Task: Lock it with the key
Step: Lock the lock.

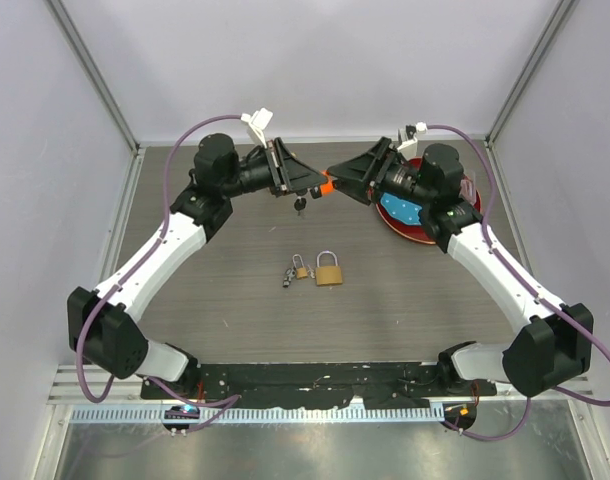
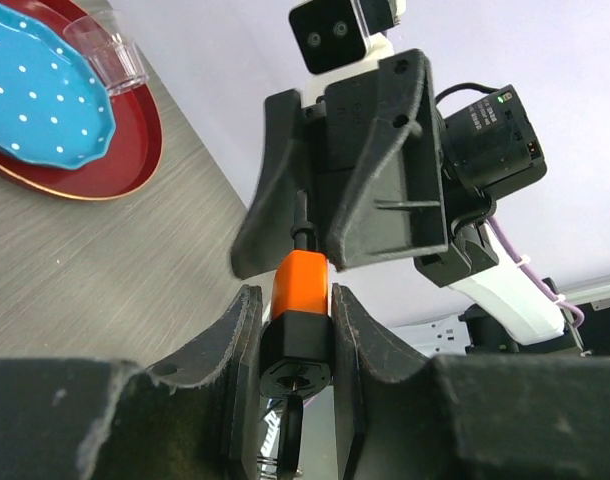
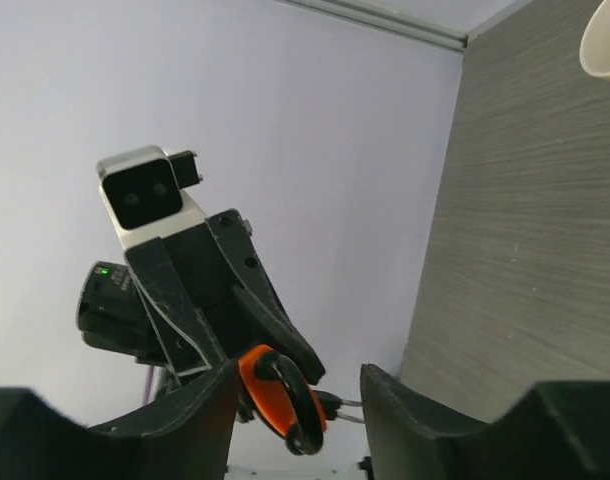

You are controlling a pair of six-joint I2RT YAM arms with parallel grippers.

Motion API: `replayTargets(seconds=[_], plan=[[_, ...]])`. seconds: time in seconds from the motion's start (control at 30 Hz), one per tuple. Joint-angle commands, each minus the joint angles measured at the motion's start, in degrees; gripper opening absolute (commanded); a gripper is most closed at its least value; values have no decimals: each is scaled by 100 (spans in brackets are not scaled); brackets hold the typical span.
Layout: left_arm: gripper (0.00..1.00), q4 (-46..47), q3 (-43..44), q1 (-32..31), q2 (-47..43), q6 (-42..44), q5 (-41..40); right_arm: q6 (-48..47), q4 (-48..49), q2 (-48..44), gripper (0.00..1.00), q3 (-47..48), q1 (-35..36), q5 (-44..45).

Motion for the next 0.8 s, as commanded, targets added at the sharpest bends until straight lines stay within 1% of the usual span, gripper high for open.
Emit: replayTargets(seconds=[0.0,0.03,0.1,0.27,0.33,0.37,0.43,0.5,0.57,0.63,0.77], plan=[[0,7,431,258,-59,-176,455,-872,-499,-37,62,244,-109,-227],[0,-20,431,311,-85,-176,516,-951,-569,-2,66,322,-161,-297],[0,-195,397,495,-164,-168,640,-1092,-622,34,68,384,-336,-578],[0,-380,282,821,-349,-229,1184,-1399,-587,174,68,648,-539,-1184],[0,-485,264,892,-375,-238,1430,-1357,-334,262,69,710,-539,-1448],[0,-503,256,900,-402,-238,1518,-1225,-19,375,69,718,-531,-1589],[0,-503,238,909,-402,-290,1781,-987,299,473,68,736,-513,-1862],[0,-503,238,909,-402,-334,1923,-1004,415,569,67,806,-496,-2029],[0,-547,264,909,-384,-370,2116,-1057,389,649,61,876,-443,-2152],[0,-408,282,909,-358,-518,2335,-1162,292,754,51,1008,-347,-2310],[0,-354,299,909,-332,-607,2521,-1215,204,825,49,1158,-215,-2521]])
